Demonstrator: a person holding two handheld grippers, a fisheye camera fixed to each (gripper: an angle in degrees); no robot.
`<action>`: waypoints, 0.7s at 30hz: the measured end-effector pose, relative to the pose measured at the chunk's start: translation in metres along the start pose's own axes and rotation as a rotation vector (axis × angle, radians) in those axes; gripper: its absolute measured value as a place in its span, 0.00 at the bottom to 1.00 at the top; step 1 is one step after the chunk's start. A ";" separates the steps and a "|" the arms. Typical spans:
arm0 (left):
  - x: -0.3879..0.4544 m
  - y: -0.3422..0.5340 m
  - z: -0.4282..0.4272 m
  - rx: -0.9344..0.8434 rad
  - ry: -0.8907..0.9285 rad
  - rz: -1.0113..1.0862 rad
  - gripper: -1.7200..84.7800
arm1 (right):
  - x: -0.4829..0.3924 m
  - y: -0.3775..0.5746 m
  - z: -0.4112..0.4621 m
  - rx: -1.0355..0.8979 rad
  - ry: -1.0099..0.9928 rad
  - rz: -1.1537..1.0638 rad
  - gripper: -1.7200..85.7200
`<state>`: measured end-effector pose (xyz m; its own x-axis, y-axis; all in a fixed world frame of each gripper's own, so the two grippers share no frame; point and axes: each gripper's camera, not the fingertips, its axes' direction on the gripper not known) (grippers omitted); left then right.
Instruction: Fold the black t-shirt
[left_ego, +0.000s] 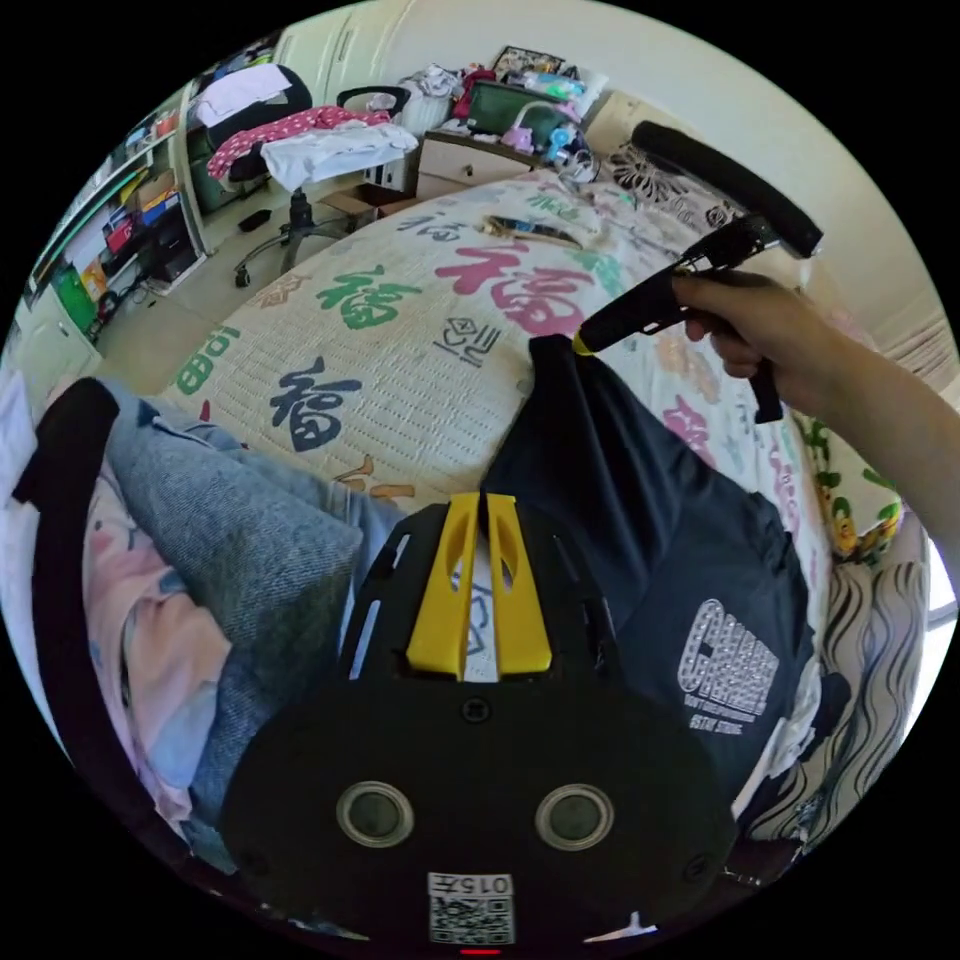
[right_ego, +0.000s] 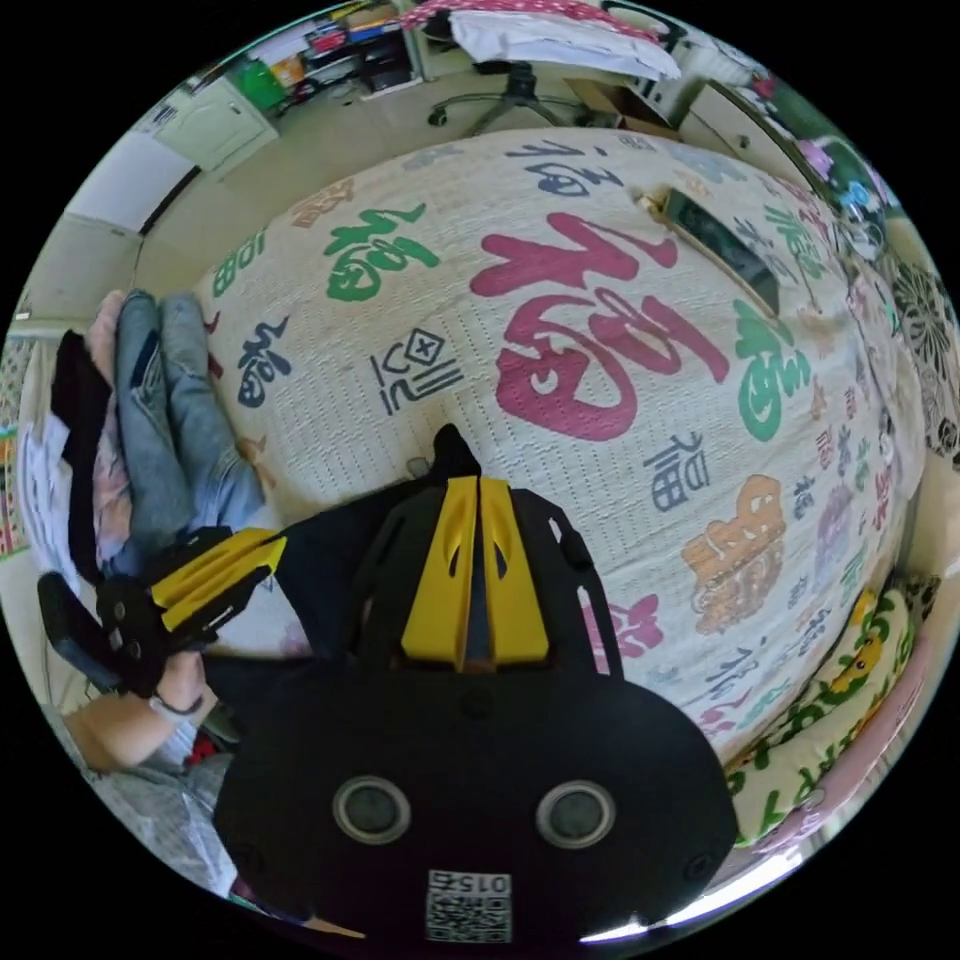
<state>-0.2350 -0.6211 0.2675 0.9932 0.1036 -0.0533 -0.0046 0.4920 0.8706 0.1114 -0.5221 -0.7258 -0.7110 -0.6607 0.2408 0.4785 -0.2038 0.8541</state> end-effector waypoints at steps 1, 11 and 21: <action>0.007 -0.002 0.008 -0.026 -0.044 0.005 0.02 | 0.004 0.009 0.005 0.020 0.025 0.067 0.07; 0.103 -0.022 -0.039 0.146 0.285 0.269 0.09 | 0.084 0.280 -0.040 0.243 0.078 0.291 0.10; 0.382 -0.149 0.115 -0.276 0.440 0.699 0.12 | 0.261 0.538 0.028 -0.065 -0.153 0.734 0.11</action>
<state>0.1589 -0.7543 0.1737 0.6172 0.7568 0.2152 -0.6812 0.3771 0.6276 0.1685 -0.7840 -0.1904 -0.2592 -0.5365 0.8031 0.8834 0.2044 0.4217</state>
